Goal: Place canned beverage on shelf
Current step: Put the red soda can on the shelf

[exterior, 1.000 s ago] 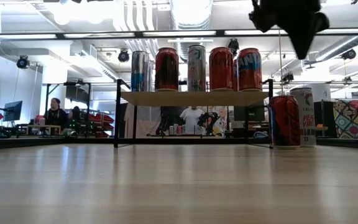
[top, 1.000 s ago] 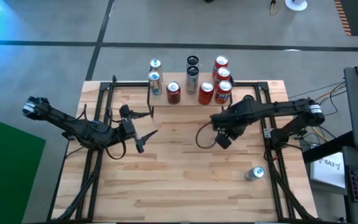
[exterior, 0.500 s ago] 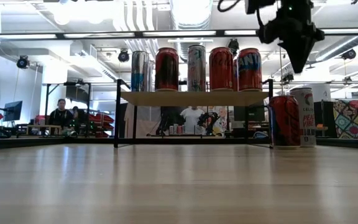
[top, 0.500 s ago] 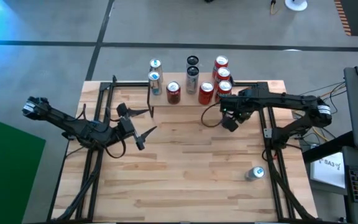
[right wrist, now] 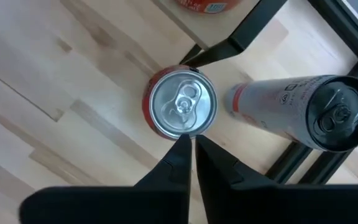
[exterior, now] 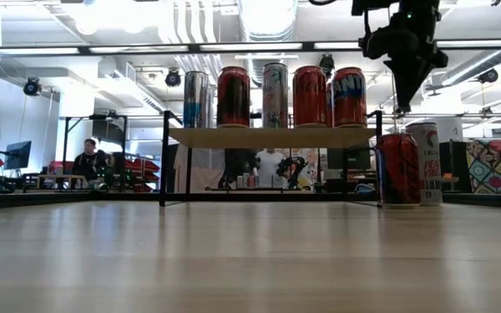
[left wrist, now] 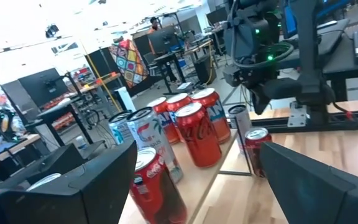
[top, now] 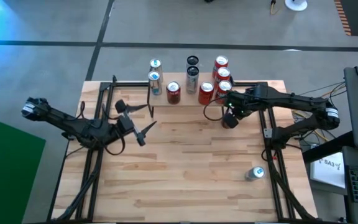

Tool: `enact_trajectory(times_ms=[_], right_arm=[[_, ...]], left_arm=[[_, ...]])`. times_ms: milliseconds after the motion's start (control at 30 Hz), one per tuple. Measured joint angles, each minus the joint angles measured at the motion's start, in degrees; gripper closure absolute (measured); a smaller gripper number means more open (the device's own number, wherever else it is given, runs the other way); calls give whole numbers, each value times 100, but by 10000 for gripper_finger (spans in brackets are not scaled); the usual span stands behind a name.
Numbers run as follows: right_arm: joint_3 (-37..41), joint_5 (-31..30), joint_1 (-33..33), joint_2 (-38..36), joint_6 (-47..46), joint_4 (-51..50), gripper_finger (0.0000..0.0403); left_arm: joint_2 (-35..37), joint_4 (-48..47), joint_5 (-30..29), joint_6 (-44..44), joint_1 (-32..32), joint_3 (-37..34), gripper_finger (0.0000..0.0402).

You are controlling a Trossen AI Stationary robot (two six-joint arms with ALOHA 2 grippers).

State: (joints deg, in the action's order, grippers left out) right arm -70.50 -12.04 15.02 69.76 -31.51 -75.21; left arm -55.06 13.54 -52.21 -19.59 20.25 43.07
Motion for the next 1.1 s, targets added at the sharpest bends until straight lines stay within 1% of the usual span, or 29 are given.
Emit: enact_trajectory(times_ms=[67,133,333,433,600,700,833,967,1100], right_arm=[[0,20,1,33,3,17,367],[1,50,2,83,-9,15,339],[12,26,1,303,-130,44,224],[13,0,1,358,-161,133,173],[13,-4,1,350,-354,189,108],[56,-153,-1,345,-474,189,81],[285,-205,-8,352,-515,261,60],[614,-249,-10,352,-605,613,50],[867,-258,-10,352,-612,1023,49]], left_arm=[[1,20,0,-41,-36,0,77],[1,19,0,-76,-71,0,77],[5,18,0,-135,-157,0,77],[5,19,-14,-218,-181,0,77],[5,18,-319,-304,-205,0,77],[5,18,-404,-346,-210,0,77],[5,16,-420,-387,-210,0,77],[5,16,-424,-394,-214,0,77],[5,16,-424,-394,-215,0,77]])
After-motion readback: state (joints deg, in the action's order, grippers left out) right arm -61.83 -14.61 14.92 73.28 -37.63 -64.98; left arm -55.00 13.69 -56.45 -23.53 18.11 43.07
